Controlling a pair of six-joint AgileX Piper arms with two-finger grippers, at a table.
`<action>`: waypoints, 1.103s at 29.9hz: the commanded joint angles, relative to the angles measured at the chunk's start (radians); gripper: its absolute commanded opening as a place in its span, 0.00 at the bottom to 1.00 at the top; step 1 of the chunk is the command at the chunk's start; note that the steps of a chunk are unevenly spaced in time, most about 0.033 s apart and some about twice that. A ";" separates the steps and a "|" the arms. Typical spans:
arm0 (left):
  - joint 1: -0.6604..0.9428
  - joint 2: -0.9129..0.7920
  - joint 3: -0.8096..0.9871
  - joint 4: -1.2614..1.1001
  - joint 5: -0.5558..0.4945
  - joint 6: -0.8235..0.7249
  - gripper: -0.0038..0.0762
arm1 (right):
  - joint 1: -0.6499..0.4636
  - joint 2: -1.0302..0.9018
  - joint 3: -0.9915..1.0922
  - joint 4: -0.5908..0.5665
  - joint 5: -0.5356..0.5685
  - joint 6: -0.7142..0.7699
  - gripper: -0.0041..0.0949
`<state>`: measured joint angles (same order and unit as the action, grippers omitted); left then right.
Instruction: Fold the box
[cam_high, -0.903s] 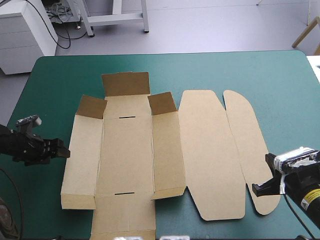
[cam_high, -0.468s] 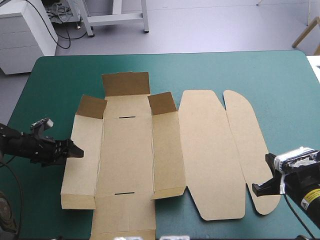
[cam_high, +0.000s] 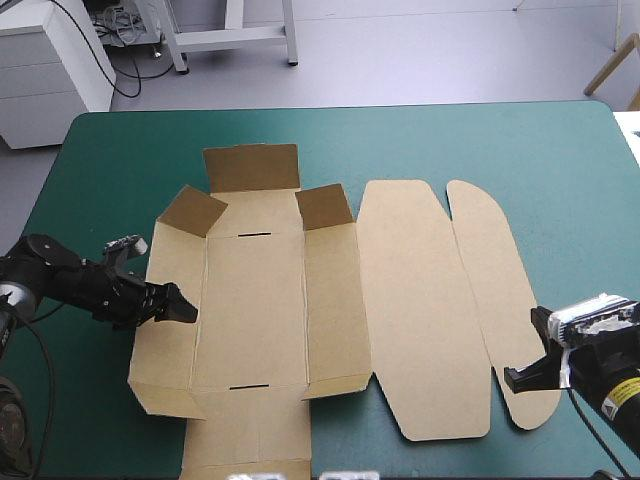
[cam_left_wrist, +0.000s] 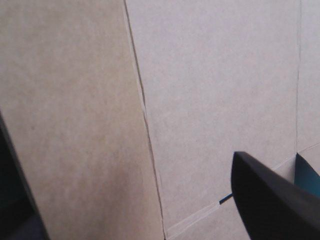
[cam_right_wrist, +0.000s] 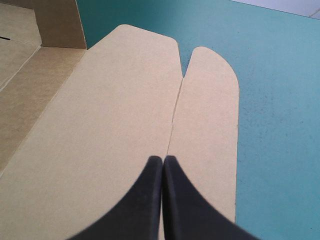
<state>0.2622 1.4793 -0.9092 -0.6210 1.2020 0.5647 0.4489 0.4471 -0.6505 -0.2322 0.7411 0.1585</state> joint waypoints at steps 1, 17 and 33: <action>-0.006 -0.028 -0.018 -0.064 0.089 -0.015 0.73 | -0.007 0.008 -0.028 -0.018 -0.062 -0.010 0.02; -0.059 -0.028 -0.018 -0.063 0.086 -0.045 0.42 | -0.007 0.008 -0.028 -0.018 -0.061 -0.010 0.02; -0.074 -0.028 -0.025 -0.012 0.059 -0.049 0.04 | -0.007 0.008 -0.028 -0.016 -0.061 -0.010 0.02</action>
<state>0.1956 1.4804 -0.9080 -0.6233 1.1943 0.5140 0.4489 0.4471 -0.6505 -0.2322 0.7411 0.1585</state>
